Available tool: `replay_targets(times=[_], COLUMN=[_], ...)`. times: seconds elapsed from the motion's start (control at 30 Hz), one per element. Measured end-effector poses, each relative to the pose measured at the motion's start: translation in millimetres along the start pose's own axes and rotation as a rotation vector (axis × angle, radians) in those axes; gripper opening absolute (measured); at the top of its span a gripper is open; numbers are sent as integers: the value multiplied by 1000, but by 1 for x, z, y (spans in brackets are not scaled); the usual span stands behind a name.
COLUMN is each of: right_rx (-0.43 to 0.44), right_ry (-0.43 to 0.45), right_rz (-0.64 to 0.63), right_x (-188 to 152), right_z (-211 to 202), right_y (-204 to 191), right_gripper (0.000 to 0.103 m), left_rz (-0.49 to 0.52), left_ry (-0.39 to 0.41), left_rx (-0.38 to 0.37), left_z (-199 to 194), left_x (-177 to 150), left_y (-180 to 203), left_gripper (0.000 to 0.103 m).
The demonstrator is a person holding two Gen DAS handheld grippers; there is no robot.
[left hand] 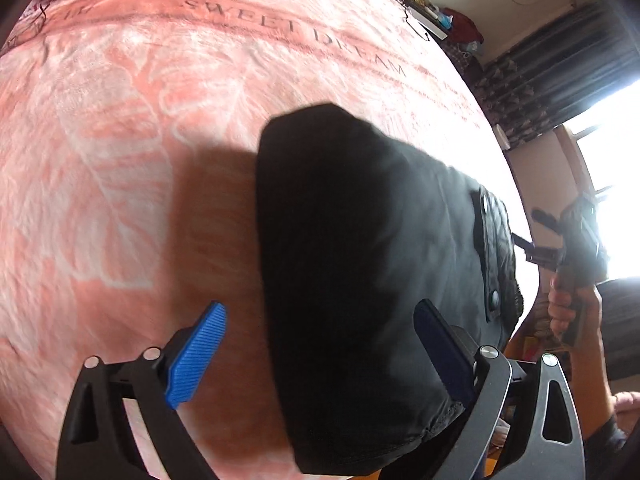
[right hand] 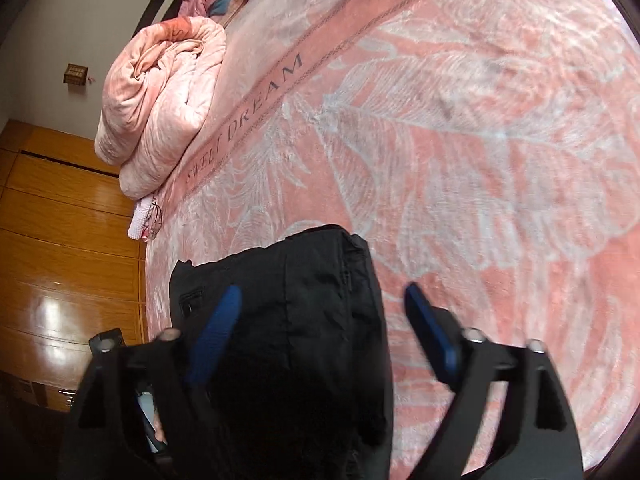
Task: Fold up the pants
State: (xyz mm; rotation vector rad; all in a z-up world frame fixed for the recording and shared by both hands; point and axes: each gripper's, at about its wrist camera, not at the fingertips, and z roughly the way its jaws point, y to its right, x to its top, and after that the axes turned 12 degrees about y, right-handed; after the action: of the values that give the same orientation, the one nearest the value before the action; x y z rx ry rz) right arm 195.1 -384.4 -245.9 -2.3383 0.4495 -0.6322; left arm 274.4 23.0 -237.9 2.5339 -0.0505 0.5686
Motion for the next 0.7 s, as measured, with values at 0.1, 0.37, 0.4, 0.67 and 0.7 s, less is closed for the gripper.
replay_targets(times=[0.1, 0.37, 0.4, 0.67, 0.7], right_rx=[50, 184, 190, 229, 233], right_ry=[-77, -184, -196, -248, -254], right_rz=[43, 160, 161, 165, 165], right_x=[-11, -48, -53, -67, -66], right_z=[-15, -3, 2, 28, 30], right_y=[18, 52, 52, 44, 42], right_gripper=[93, 95, 95, 101, 101], left_rz=[-63, -250, -253, -266, -275], left_ry=[-49, -116, -124, -182, -183], left_rx=[-100, -313, -328, -374, -387], left_z=[4, 38, 43, 73, 73], left_x=[15, 15, 12, -1, -3], left_y=[-26, -64, -63, -54, -55], left_gripper=[99, 99, 99, 99, 99])
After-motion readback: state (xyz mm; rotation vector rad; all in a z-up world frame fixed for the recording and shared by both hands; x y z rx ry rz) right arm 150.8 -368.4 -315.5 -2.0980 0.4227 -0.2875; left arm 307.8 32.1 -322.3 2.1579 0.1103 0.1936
